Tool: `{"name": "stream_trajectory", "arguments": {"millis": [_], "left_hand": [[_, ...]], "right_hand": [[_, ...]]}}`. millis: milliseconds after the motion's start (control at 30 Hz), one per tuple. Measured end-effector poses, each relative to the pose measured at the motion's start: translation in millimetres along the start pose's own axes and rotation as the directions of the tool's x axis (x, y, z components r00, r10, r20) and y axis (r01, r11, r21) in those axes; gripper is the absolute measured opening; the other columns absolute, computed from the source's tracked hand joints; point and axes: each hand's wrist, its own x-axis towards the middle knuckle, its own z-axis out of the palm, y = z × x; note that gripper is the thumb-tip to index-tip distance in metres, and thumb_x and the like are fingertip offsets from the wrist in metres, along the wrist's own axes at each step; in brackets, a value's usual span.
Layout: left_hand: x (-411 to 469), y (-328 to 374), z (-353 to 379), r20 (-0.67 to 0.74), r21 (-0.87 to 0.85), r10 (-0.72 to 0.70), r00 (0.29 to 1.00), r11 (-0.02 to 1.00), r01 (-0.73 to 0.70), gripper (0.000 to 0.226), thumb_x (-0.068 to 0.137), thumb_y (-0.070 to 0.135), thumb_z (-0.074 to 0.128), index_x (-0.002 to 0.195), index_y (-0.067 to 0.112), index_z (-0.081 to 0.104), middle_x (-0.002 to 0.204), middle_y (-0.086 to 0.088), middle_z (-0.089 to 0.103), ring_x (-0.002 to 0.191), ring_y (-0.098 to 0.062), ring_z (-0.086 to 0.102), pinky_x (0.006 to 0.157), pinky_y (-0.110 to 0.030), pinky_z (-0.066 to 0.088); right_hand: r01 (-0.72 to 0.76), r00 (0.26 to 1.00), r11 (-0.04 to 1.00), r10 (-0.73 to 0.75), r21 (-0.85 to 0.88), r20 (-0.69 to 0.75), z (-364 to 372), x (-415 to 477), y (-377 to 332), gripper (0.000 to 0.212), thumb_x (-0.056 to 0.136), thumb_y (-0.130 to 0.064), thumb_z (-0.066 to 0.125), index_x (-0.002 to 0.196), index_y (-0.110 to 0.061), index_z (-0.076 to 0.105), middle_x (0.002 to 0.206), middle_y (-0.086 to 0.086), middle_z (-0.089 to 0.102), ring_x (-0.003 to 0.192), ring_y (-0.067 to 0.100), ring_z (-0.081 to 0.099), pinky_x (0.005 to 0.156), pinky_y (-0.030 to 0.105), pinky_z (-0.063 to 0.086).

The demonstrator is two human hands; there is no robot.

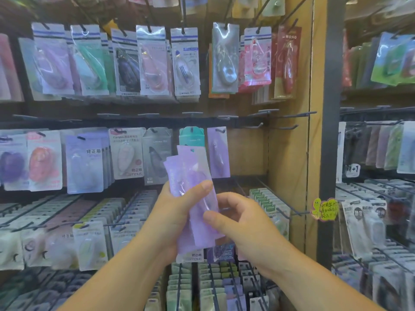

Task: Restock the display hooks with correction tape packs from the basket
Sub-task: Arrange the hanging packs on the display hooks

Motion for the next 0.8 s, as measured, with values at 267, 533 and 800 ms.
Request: {"name": "stream_trajectory", "arguments": {"millis": [267,533,800], "left_hand": [[2,-6,-5,-0.098,0.099,-0.002,0.995,0.995,0.012,0.048,0.087,0.025,0.082,0.130,0.017,0.062,0.122,-0.023,0.074,0.107,-0.050,0.073,0.089,-0.078,0.053],[5,-7,-25,-0.334,0.204,0.101,0.937,0.978,-0.033,0.029,0.092,0.027,0.078,0.119,0.025,0.067,0.104,-0.005,0.078,0.095,-0.029,0.075,0.088,-0.052,0.061],[0,-8,-30,-0.313,0.224,0.112,0.943,0.974,-0.041,0.019,0.096,0.024,0.074,0.114,0.025,0.067,0.087,0.002,0.078,0.076,-0.018,0.077,0.079,-0.045,0.061]], "right_hand": [[-0.070,0.996,0.993,0.075,0.098,-0.050,-5,-1,-7,0.022,0.102,-0.024,0.059,0.121,-0.012,0.060,0.109,0.009,0.076,0.090,0.032,0.075,0.071,0.045,0.063],[-0.060,0.971,0.998,0.053,-0.024,-0.234,-24,30,-10,0.013,0.106,-0.030,0.054,0.108,-0.017,0.054,0.093,0.004,0.071,0.073,0.031,0.074,0.057,0.035,0.058],[-0.055,0.970,0.991,0.023,-0.126,-0.241,-33,54,-3,0.010,0.107,-0.032,0.051,0.103,-0.022,0.051,0.099,0.003,0.065,0.066,0.024,0.070,0.059,0.031,0.057]]}}
